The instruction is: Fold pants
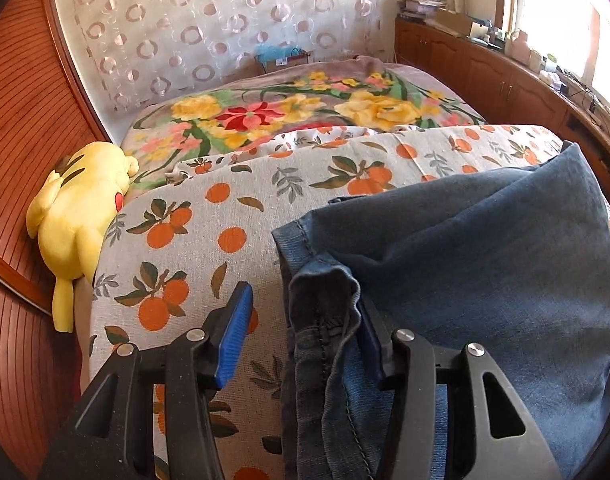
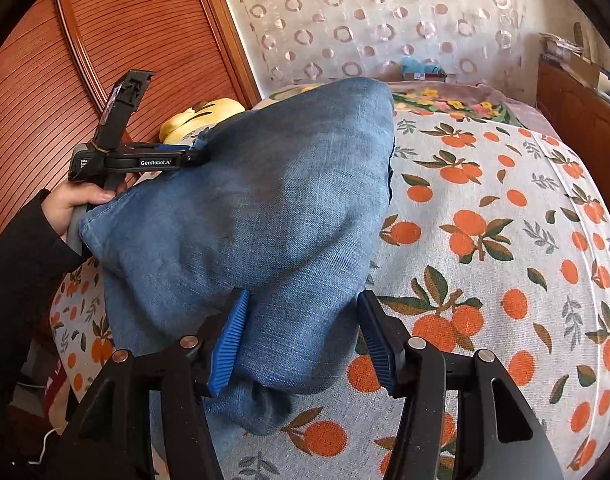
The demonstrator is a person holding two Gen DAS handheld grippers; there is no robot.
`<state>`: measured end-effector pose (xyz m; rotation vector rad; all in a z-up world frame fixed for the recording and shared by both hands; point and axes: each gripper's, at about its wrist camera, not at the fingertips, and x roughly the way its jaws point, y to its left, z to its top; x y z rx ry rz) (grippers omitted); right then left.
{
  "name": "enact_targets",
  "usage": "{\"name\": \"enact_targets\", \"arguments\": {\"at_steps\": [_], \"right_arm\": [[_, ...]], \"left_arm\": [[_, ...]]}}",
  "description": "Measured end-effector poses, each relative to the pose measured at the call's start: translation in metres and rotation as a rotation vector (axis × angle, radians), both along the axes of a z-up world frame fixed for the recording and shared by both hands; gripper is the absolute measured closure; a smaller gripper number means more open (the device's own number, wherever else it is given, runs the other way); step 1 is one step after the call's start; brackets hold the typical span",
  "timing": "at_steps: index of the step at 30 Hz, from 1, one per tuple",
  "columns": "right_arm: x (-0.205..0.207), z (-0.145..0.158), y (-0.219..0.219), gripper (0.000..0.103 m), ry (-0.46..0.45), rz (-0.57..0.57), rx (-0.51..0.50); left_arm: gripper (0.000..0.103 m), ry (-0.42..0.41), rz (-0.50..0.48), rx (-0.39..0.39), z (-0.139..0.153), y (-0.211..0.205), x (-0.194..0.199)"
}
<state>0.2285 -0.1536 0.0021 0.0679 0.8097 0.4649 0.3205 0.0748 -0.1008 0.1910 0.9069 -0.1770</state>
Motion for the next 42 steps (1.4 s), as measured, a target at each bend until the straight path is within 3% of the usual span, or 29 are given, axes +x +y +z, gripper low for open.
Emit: {"name": "enact_targets", "arguments": {"at_steps": [6, 11, 18, 20, 23, 31, 34, 41, 42], "right_arm": [[-0.005, 0.0, 0.0, 0.045, 0.036, -0.005, 0.012], [-0.01, -0.003, -0.004, 0.045, 0.068, -0.011, 0.041], [-0.011, -0.004, -0.003, 0.046, 0.064, -0.01, 0.033], [-0.012, -0.005, 0.001, 0.062, 0.066, 0.008, 0.051], [-0.016, -0.003, 0.006, 0.072, 0.023, 0.004, 0.026], [-0.02, -0.007, 0.008, 0.073, 0.0, 0.0, 0.027], [-0.021, -0.007, 0.009, 0.074, -0.014, -0.003, 0.019], [-0.028, 0.005, 0.015, 0.082, -0.087, 0.005, 0.018], [-0.028, 0.007, 0.016, 0.082, -0.097, 0.005, 0.02]], "left_arm": [[0.052, -0.05, 0.022, 0.009, 0.02, 0.001, -0.01], [0.052, -0.146, 0.017, -0.017, 0.056, -0.004, -0.028], [0.052, -0.186, -0.095, -0.101, 0.093, -0.045, -0.047], [0.052, -0.176, -0.147, -0.111, 0.094, -0.068, -0.05], [0.052, -0.142, -0.218, -0.125, 0.092, -0.102, -0.047], [0.052, 0.041, -0.36, -0.127, 0.068, -0.189, -0.028], [0.052, 0.099, -0.361, -0.073, 0.054, -0.213, -0.022], [0.053, 0.152, -0.323, 0.048, 0.034, -0.22, -0.011], [0.064, 0.155, -0.328, 0.049, 0.033, -0.218, -0.01]]}}
